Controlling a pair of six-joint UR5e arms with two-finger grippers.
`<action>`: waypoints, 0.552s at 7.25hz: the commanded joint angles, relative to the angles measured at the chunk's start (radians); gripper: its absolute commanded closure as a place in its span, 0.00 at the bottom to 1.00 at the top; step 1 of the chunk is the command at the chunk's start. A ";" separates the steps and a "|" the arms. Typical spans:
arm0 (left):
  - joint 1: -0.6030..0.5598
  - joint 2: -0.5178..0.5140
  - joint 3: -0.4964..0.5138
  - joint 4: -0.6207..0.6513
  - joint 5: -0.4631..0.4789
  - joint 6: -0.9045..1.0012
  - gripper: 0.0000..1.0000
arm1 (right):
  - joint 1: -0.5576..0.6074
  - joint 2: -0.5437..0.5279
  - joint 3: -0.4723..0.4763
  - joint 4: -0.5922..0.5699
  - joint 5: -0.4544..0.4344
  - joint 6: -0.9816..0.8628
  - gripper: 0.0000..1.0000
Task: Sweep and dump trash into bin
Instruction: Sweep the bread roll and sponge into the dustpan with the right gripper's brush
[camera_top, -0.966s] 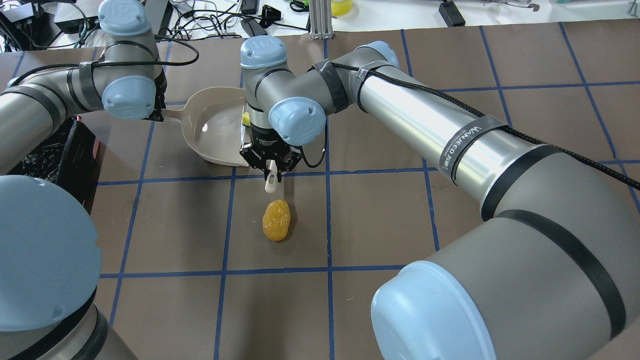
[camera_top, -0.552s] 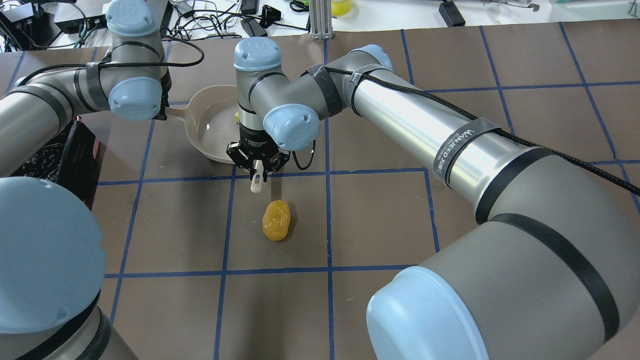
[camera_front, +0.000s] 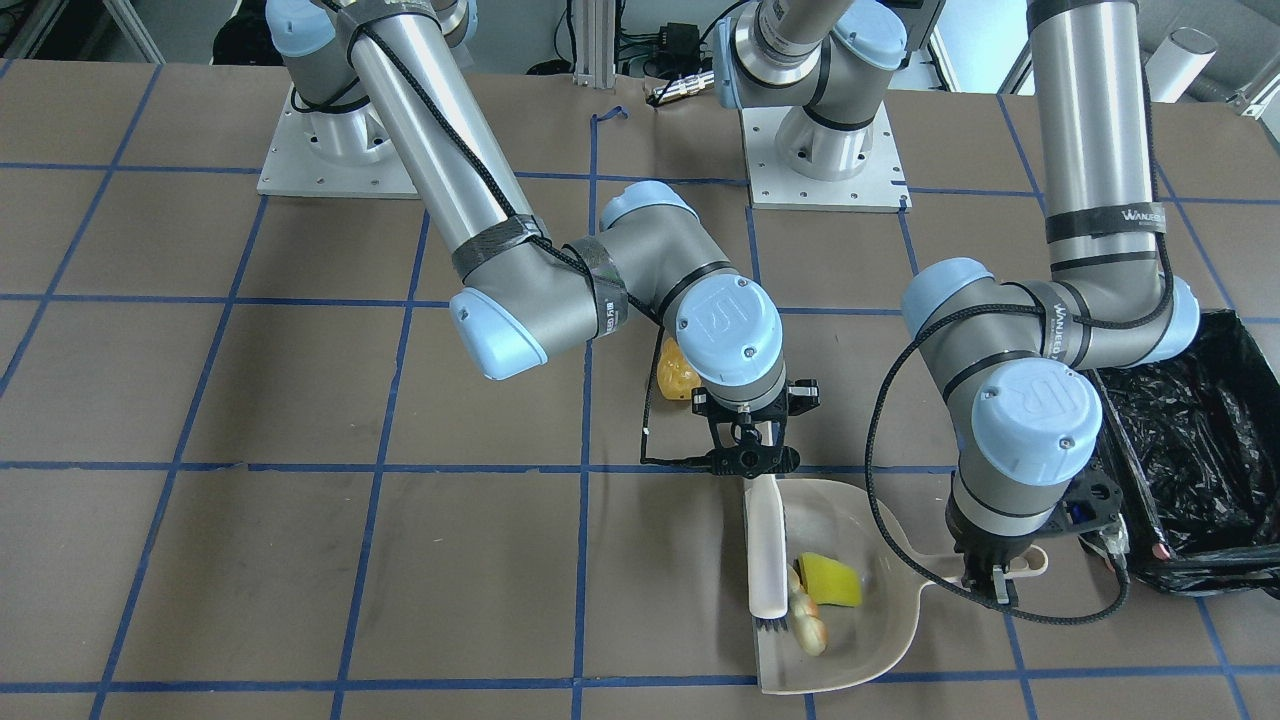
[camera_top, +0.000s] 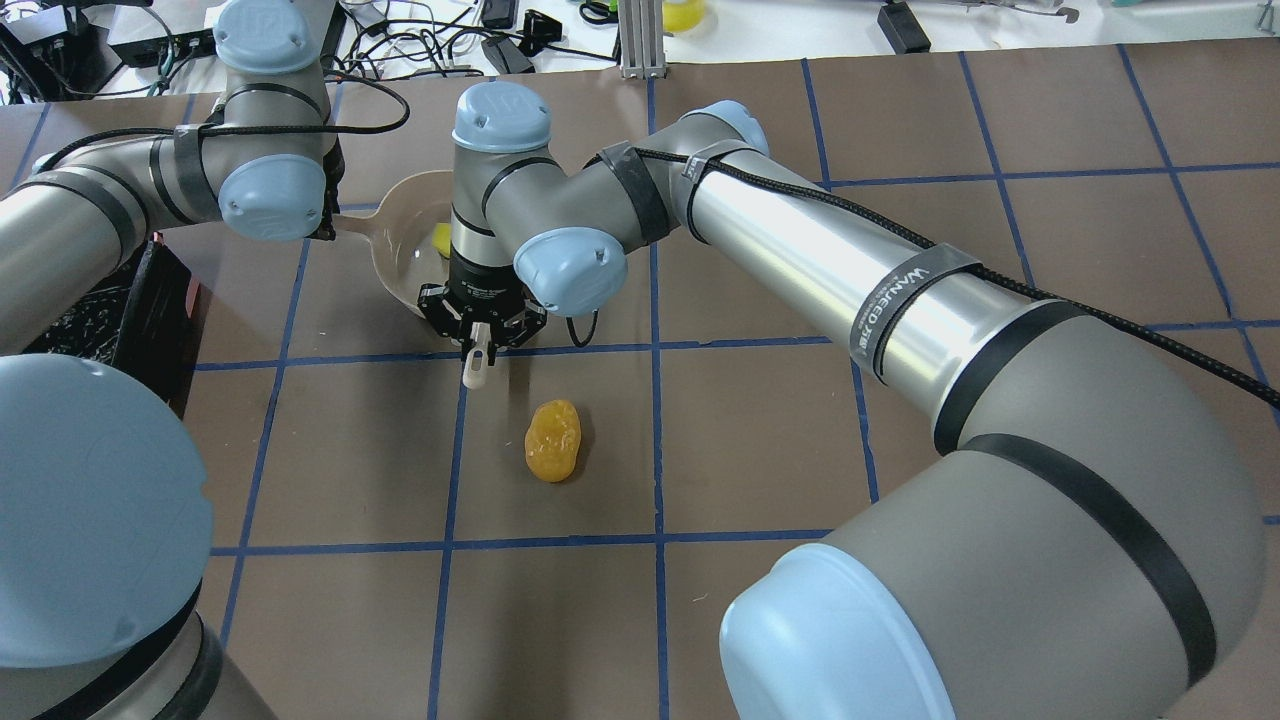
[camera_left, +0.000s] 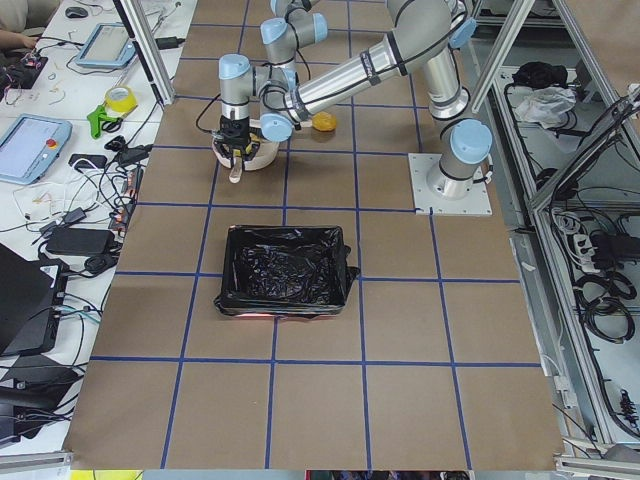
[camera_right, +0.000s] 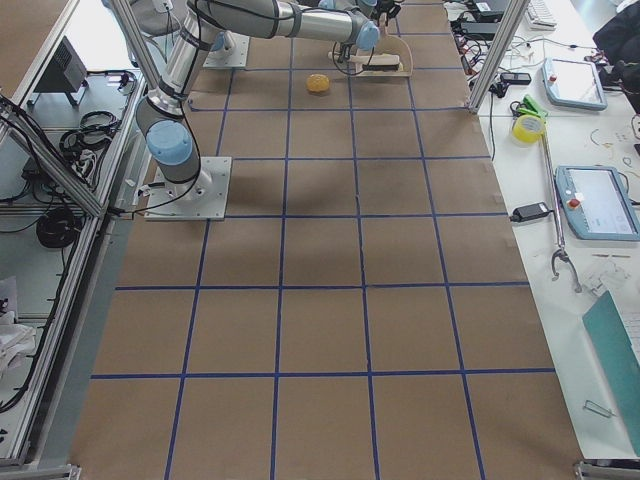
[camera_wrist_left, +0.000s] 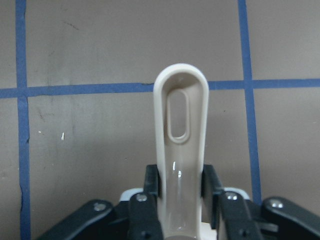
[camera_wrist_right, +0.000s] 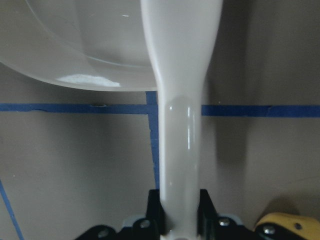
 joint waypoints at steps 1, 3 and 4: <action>-0.001 0.000 0.000 -0.001 -0.001 0.003 1.00 | 0.002 0.006 -0.011 -0.025 0.031 0.012 0.92; -0.001 0.000 0.000 -0.001 -0.001 0.003 1.00 | -0.002 -0.010 -0.034 0.010 0.024 0.012 0.91; -0.001 -0.002 0.000 -0.001 -0.001 0.005 1.00 | -0.012 -0.025 -0.036 0.048 0.011 0.003 0.91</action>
